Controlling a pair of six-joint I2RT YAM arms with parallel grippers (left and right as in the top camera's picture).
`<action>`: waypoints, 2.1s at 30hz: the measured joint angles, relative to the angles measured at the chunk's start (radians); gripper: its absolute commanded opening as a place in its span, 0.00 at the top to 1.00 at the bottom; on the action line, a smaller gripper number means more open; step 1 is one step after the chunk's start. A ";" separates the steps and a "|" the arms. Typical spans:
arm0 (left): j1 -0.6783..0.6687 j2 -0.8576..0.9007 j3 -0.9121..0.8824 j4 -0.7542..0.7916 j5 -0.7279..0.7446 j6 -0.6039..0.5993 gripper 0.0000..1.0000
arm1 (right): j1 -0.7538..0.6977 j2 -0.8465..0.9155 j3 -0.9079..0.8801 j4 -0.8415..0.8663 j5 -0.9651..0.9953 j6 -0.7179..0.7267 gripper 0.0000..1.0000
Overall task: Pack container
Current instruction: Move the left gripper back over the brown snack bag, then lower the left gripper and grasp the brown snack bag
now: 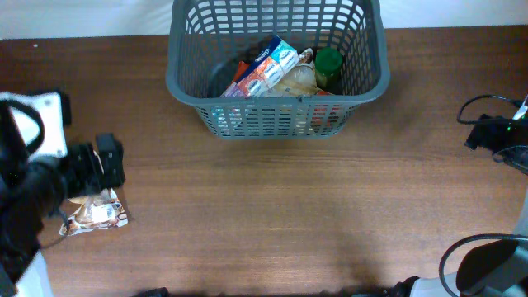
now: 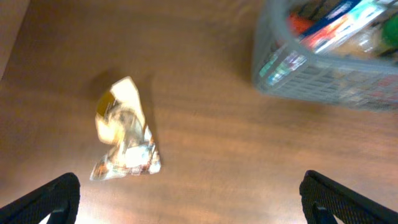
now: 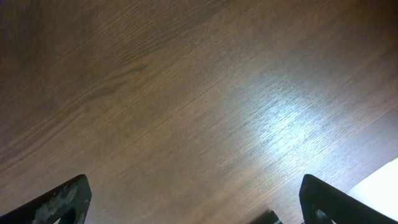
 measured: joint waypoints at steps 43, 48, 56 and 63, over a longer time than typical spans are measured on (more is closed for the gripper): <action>0.193 0.356 -0.821 0.528 -0.270 -0.049 0.01 | 0.000 0.000 0.000 0.000 0.003 -0.001 0.01; 0.193 0.349 -0.820 0.605 -0.232 0.029 0.01 | 0.000 0.000 0.000 0.000 0.003 -0.002 0.01; 0.232 0.349 -0.820 0.698 -0.190 0.062 0.01 | 0.000 0.000 0.000 0.000 0.003 -0.002 0.01; 0.375 0.349 -0.821 0.705 -0.098 0.104 0.01 | 0.000 0.000 0.000 0.000 0.003 -0.002 0.01</action>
